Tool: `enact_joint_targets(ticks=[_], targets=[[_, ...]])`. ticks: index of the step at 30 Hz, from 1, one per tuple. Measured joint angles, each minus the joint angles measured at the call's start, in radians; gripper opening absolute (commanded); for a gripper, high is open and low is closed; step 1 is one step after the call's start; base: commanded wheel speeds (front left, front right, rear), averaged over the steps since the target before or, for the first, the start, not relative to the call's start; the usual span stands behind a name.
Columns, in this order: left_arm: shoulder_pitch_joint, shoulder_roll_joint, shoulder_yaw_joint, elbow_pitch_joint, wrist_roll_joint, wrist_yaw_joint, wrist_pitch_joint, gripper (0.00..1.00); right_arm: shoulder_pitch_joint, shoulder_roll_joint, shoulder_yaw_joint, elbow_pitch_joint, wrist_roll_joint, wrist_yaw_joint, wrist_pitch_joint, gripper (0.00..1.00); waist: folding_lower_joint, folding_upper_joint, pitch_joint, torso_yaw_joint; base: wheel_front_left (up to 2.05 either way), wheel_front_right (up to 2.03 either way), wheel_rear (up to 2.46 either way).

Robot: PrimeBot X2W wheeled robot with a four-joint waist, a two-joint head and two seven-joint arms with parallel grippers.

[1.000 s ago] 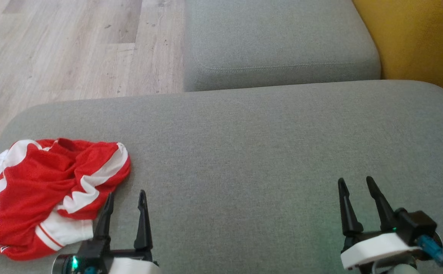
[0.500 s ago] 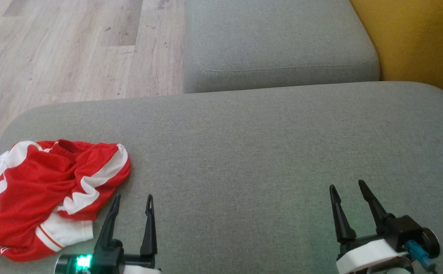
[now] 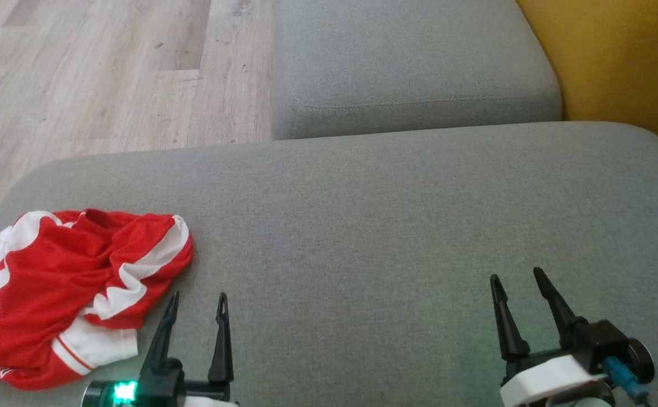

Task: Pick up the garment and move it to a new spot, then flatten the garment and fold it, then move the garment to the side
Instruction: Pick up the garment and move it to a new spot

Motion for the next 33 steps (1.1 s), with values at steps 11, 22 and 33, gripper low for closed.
enact_joint_targets(ticks=[11,22,33], targets=[[-0.001,0.0,0.0,0.018,-0.003,0.001,0.0,1.0,0.001,0.0,-0.008,0.004,0.001,0.0,0.0,1.0,0.0,0.0,-0.006,0.055,0.0,0.0,0.0],[0.0,0.006,0.017,0.021,-0.004,0.002,0.0,1.0,0.02,0.0,0.008,0.005,0.01,0.0,-0.001,1.0,0.0,0.0,-0.005,0.217,0.0,0.0,0.0],[0.034,0.019,0.056,0.012,-0.003,-0.001,0.0,1.0,0.02,0.0,0.018,0.006,0.021,0.0,-0.002,1.0,-0.0001,0.0,0.001,0.341,0.0,0.0,0.0]])
